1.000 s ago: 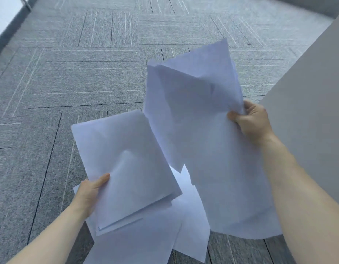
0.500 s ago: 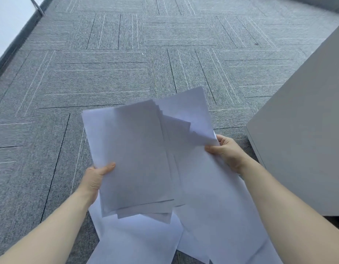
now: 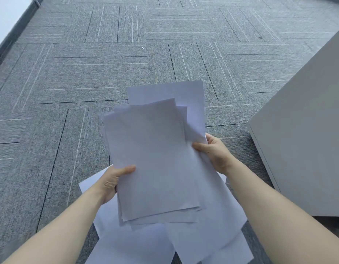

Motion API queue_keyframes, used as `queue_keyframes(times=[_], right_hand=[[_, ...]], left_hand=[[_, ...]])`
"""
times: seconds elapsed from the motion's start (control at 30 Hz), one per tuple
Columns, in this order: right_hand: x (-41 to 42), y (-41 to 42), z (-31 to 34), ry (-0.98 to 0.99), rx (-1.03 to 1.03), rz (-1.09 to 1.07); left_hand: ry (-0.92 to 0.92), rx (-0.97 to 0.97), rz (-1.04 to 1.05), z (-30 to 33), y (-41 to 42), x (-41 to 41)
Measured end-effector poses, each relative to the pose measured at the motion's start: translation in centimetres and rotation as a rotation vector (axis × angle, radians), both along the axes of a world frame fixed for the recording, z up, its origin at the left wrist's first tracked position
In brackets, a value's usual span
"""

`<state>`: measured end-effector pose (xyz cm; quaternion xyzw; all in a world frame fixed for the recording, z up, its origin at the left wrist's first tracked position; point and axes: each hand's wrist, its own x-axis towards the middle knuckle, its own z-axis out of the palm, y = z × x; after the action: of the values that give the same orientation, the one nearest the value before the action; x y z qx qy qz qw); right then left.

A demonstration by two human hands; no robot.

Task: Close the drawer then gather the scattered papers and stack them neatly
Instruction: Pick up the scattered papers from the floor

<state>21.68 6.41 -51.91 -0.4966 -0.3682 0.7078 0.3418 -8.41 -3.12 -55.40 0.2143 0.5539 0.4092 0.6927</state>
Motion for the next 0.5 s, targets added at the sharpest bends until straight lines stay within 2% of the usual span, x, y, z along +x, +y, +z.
queue_keyframes(times=[0.23,0.4,0.5], right_hand=[[-2.1,-0.1,0.1,0.061,-0.041,-0.02],[-2.6,-0.3,0.3,0.078,-0.144,0.033],[-2.5,-0.5,0.2,0.021,-0.068,0.071]], left_hand=[[-0.126,-0.047,0.029,0.1,0.2,1.1],[-0.07,-0.044,0.095,0.2,0.4,1.9],[-0.04,-0.033,0.112,0.2,0.4,1.9]])
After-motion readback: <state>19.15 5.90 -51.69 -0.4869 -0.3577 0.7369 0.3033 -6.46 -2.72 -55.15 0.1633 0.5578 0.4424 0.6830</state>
